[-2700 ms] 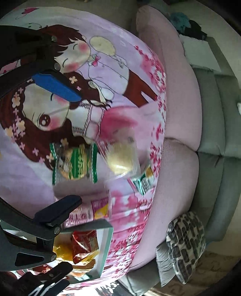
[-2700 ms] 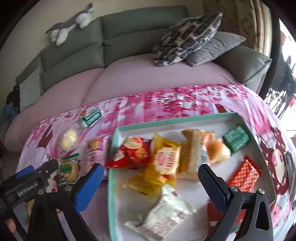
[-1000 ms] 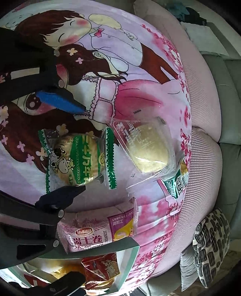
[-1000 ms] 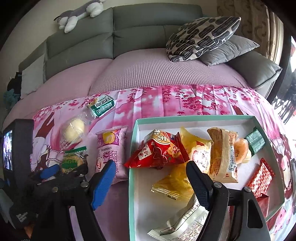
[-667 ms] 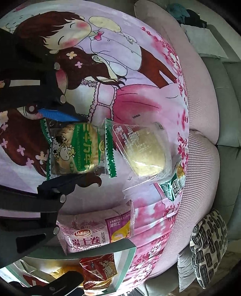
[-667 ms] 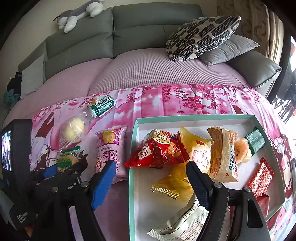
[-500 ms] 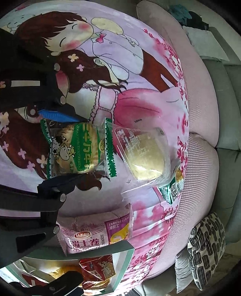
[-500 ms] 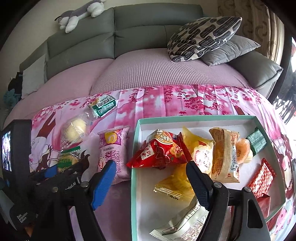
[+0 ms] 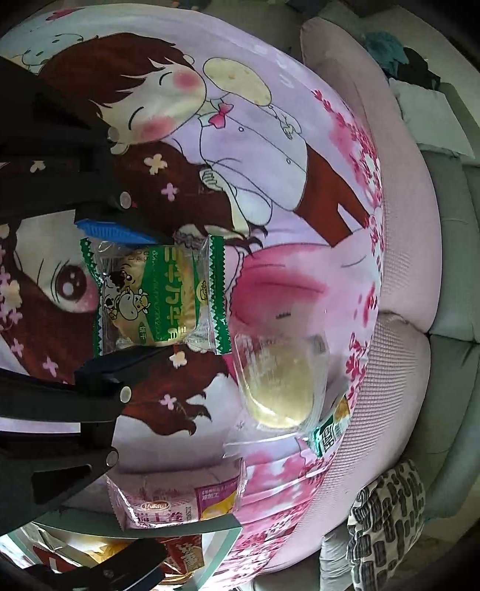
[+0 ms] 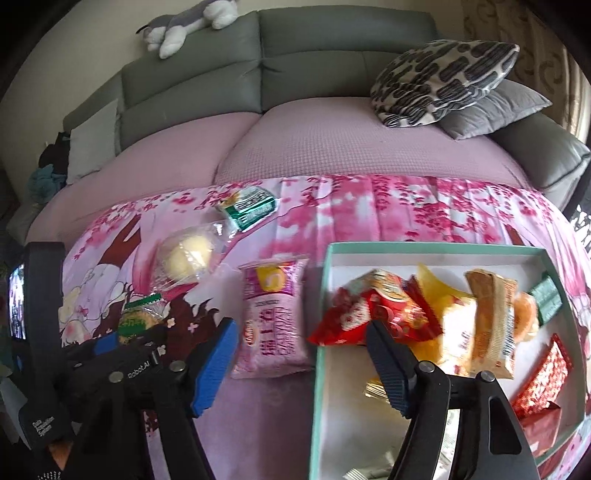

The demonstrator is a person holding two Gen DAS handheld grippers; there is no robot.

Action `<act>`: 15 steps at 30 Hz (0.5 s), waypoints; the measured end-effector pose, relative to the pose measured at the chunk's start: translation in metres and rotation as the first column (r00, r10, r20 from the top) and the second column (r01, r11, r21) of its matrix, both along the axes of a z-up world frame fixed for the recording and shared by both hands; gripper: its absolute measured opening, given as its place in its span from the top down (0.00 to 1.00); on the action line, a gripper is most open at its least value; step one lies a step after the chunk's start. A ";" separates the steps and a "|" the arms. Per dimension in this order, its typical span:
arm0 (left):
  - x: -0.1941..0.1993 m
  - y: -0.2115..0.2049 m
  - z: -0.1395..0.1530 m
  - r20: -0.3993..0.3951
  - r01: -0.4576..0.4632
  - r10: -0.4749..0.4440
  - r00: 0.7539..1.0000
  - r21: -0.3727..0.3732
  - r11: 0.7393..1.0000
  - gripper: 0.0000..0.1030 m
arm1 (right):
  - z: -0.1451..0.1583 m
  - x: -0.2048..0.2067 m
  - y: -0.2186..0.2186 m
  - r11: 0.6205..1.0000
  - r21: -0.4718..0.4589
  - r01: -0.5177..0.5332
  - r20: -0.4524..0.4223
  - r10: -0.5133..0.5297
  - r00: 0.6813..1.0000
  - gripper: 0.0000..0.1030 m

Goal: Organize snacks
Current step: 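Grasp the green-wrapped cake with the left tool, then grasp the pink Swiss roll bag with the right tool while the left tool holds the cake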

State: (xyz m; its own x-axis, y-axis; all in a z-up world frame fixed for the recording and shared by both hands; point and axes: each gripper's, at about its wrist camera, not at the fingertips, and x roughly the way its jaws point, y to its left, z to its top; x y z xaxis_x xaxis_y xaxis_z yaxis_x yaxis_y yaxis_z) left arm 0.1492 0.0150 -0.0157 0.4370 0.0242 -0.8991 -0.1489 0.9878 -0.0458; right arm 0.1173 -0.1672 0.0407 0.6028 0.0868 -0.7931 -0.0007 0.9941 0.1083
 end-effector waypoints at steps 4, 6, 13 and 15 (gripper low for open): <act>0.000 0.004 0.000 0.000 -0.009 0.009 1.000 -0.011 1.000 0.50 | -0.003 0.010 0.013 1.000 -0.003 -0.030 -0.007 0.030 1.000 0.32; 0.000 0.006 -0.001 -0.001 -0.012 0.012 1.000 -0.016 1.000 0.50 | -0.005 0.016 0.018 0.999 -0.007 -0.040 -0.012 0.040 0.999 0.32; 0.000 0.009 0.000 -0.002 -0.027 0.027 1.000 -0.009 1.000 0.50 | -0.016 0.038 0.020 0.999 -0.040 -0.036 -0.041 0.034 0.999 0.33; 0.001 0.008 0.000 -0.002 -0.027 0.027 1.000 -0.007 1.000 0.50 | -0.018 0.040 0.016 0.999 -0.038 -0.027 -0.052 0.025 0.998 0.33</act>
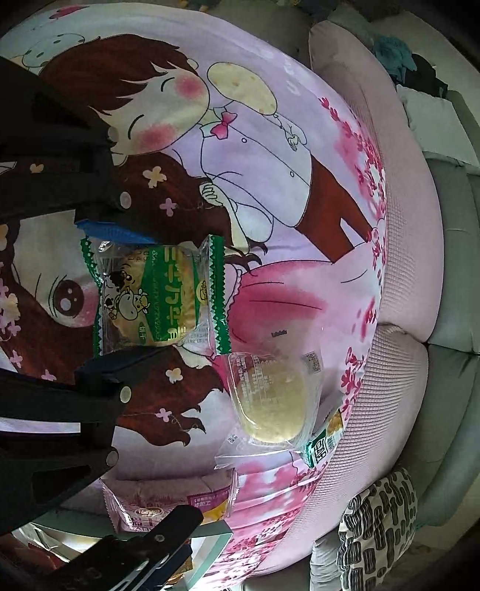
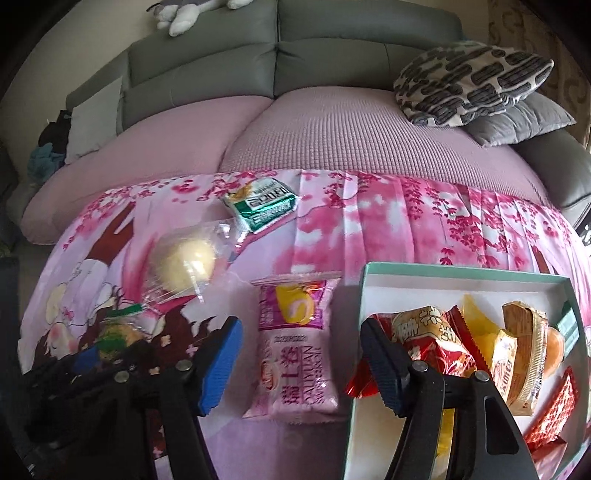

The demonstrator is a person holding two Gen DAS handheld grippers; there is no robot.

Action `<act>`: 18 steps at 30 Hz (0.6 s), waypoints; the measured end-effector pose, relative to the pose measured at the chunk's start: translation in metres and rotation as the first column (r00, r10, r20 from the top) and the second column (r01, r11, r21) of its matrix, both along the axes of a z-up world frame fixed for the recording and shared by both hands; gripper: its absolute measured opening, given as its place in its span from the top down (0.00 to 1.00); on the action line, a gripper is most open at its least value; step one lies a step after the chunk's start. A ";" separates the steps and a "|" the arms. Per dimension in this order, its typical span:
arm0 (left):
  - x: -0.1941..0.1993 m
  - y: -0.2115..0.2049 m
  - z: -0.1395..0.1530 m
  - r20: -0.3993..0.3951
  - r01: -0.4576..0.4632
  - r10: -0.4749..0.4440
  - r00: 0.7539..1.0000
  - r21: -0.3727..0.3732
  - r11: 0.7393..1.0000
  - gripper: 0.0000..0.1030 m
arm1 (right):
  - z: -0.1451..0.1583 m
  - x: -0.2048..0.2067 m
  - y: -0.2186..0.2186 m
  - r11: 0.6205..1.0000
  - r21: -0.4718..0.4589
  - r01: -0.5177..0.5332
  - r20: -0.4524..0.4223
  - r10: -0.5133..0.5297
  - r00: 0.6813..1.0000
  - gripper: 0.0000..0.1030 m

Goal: Organize snacks
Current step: 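Grasp the pink Swiss roll bag with the right tool while the left tool holds the cake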

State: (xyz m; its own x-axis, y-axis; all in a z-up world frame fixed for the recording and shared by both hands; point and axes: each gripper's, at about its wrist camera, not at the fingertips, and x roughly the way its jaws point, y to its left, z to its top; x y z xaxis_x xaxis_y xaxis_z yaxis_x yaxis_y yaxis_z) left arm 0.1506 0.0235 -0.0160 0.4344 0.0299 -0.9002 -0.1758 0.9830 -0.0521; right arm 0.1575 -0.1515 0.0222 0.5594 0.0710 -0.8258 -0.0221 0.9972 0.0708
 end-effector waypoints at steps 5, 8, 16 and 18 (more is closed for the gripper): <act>0.000 -0.001 0.000 0.000 0.000 0.000 1.000 0.001 1.000 0.50 | -0.006 0.002 -0.003 1.000 0.028 0.000 -0.027 0.001 1.000 0.33; 0.000 -0.001 0.000 -0.001 -0.002 0.002 1.000 0.001 1.000 0.50 | -0.007 0.000 -0.002 1.000 0.028 -0.003 -0.029 0.004 1.000 0.34; 0.001 0.000 0.000 -0.002 -0.003 0.003 1.000 -0.002 1.000 0.50 | -0.013 0.002 -0.008 0.999 0.041 0.017 -0.049 -0.015 0.999 0.41; 0.000 -0.001 0.000 -0.003 -0.003 0.003 1.000 -0.003 1.000 0.50 | -0.014 0.002 -0.007 0.999 0.035 0.014 -0.051 -0.013 0.999 0.41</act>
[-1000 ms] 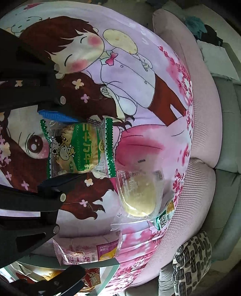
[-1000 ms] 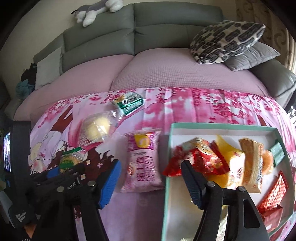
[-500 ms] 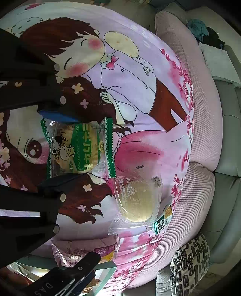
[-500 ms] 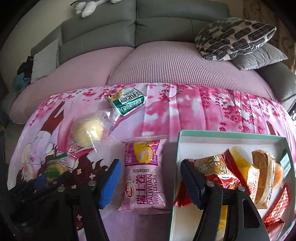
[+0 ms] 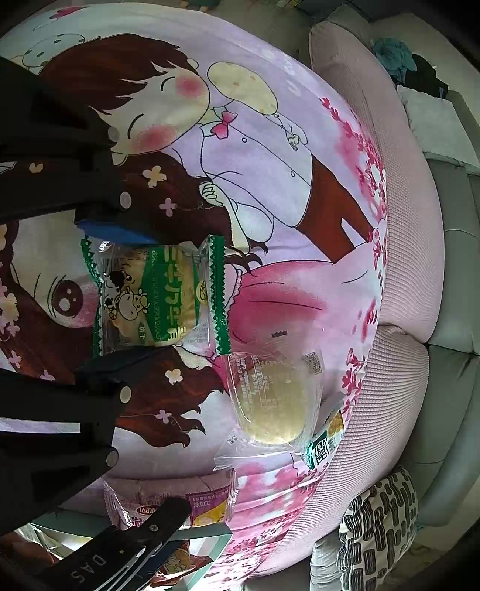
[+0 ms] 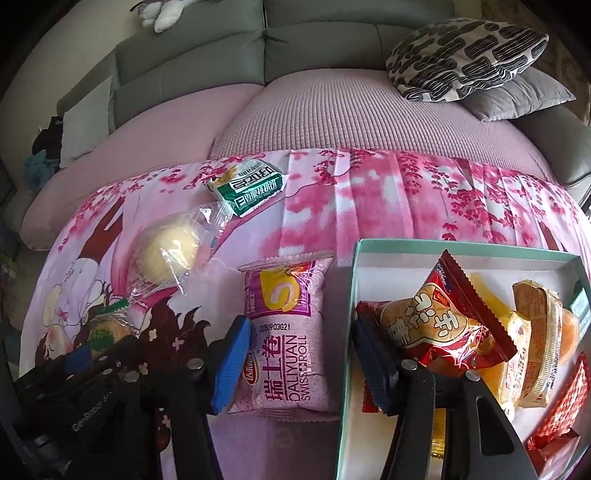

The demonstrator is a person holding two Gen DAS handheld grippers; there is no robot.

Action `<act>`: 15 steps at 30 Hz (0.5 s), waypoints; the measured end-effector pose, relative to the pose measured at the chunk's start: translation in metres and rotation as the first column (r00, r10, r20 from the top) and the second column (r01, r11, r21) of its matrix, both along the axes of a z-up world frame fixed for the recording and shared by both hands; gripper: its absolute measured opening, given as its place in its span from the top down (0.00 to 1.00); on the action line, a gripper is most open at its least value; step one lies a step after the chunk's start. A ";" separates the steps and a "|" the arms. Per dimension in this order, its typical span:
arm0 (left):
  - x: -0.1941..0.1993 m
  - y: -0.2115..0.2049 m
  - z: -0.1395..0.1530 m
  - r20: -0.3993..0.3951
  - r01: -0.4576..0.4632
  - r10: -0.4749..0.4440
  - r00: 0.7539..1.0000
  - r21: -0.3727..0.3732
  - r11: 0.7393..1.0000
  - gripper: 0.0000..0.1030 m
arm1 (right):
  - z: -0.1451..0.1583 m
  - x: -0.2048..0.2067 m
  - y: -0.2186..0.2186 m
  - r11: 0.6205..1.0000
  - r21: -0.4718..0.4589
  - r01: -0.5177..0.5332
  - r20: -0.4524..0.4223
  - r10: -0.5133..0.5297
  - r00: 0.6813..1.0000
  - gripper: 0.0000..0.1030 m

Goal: Organize snacks
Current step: 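Grasp the pink Swiss roll bag with the right tool while the left tool holds the cake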

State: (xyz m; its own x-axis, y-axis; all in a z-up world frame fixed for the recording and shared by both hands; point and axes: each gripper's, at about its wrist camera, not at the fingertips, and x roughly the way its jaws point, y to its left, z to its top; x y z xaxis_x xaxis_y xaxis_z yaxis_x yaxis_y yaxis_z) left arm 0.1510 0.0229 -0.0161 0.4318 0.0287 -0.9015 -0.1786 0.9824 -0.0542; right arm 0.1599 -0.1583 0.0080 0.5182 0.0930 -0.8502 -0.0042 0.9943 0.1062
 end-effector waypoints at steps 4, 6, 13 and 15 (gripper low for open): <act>0.000 0.001 0.000 -0.001 0.000 0.000 1.000 -0.008 1.000 0.50 | -0.002 0.002 0.001 1.000 -0.006 0.006 -0.009 -0.006 1.000 0.41; 0.000 0.002 0.000 -0.001 0.000 0.000 1.000 -0.014 1.000 0.50 | -0.001 0.002 0.002 1.000 -0.014 0.006 -0.011 -0.006 1.000 0.41; 0.000 0.002 0.000 -0.002 -0.001 0.001 1.000 -0.014 1.000 0.50 | 0.007 -0.005 0.008 0.999 -0.049 -0.019 0.006 0.019 1.000 0.41; 0.000 0.002 0.000 -0.002 -0.002 0.002 1.000 -0.017 1.000 0.50 | 0.007 -0.007 0.008 0.999 -0.044 -0.021 0.011 0.022 1.000 0.41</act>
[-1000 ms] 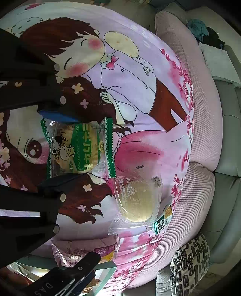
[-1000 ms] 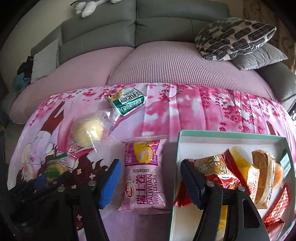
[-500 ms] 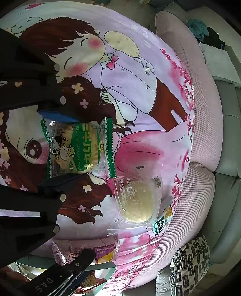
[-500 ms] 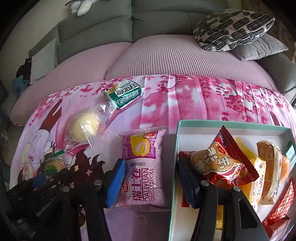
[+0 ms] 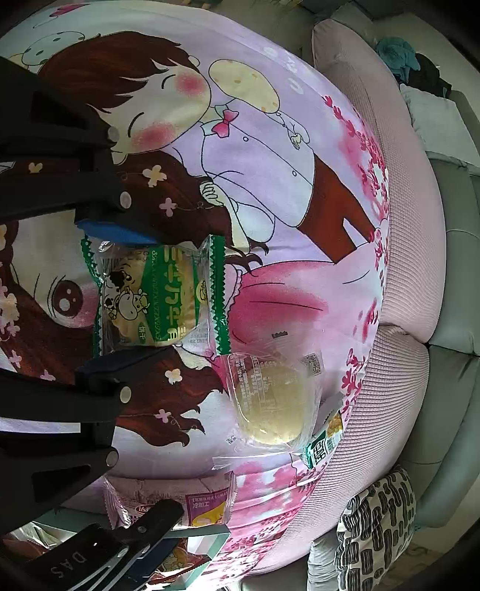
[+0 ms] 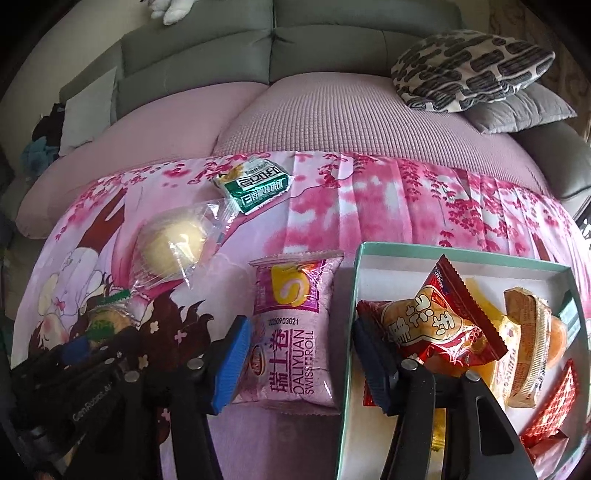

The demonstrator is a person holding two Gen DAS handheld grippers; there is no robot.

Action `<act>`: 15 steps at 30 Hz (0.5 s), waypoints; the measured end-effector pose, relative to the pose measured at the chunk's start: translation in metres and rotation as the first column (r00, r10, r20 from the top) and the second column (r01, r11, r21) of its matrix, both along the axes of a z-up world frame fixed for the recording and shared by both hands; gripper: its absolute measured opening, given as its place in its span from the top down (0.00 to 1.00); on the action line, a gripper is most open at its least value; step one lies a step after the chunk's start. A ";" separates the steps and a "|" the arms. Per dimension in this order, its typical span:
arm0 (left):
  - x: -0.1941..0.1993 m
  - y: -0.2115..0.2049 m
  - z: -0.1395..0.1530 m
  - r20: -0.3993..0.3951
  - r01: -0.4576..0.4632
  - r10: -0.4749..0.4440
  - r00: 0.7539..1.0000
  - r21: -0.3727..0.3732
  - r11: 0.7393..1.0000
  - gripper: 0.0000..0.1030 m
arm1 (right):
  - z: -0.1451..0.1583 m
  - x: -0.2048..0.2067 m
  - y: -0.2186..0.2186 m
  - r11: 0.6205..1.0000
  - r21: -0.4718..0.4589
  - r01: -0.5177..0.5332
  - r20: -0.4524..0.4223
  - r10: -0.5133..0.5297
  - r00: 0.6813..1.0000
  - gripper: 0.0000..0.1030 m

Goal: Organize snacks
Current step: 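Grasp the pink Swiss roll bag with the right tool while the left tool holds the cake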

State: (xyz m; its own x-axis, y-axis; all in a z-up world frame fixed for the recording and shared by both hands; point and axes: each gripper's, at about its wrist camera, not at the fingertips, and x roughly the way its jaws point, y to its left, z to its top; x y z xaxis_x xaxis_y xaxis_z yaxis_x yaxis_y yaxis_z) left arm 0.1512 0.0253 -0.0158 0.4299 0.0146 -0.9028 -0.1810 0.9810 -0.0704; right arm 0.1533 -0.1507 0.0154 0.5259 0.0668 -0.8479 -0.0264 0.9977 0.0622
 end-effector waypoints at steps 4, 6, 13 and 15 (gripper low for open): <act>-0.001 0.002 0.001 -0.001 -0.008 0.007 1.000 -0.012 1.000 0.50 | 0.007 -0.006 -0.006 0.999 0.033 -0.004 0.033 0.003 0.999 0.41; -0.001 0.003 0.001 -0.001 -0.009 0.009 1.000 -0.020 1.000 0.50 | 0.012 -0.008 -0.007 1.000 0.020 -0.004 0.054 0.003 0.999 0.41; 0.000 0.005 0.001 -0.001 -0.008 0.008 1.000 -0.035 0.999 0.50 | 0.014 -0.003 0.009 0.999 0.001 -0.039 0.058 0.039 0.998 0.41; 0.000 0.006 0.001 -0.001 -0.008 0.008 1.000 -0.041 0.999 0.50 | 0.011 -0.001 0.012 0.999 -0.011 -0.046 0.050 0.046 0.998 0.41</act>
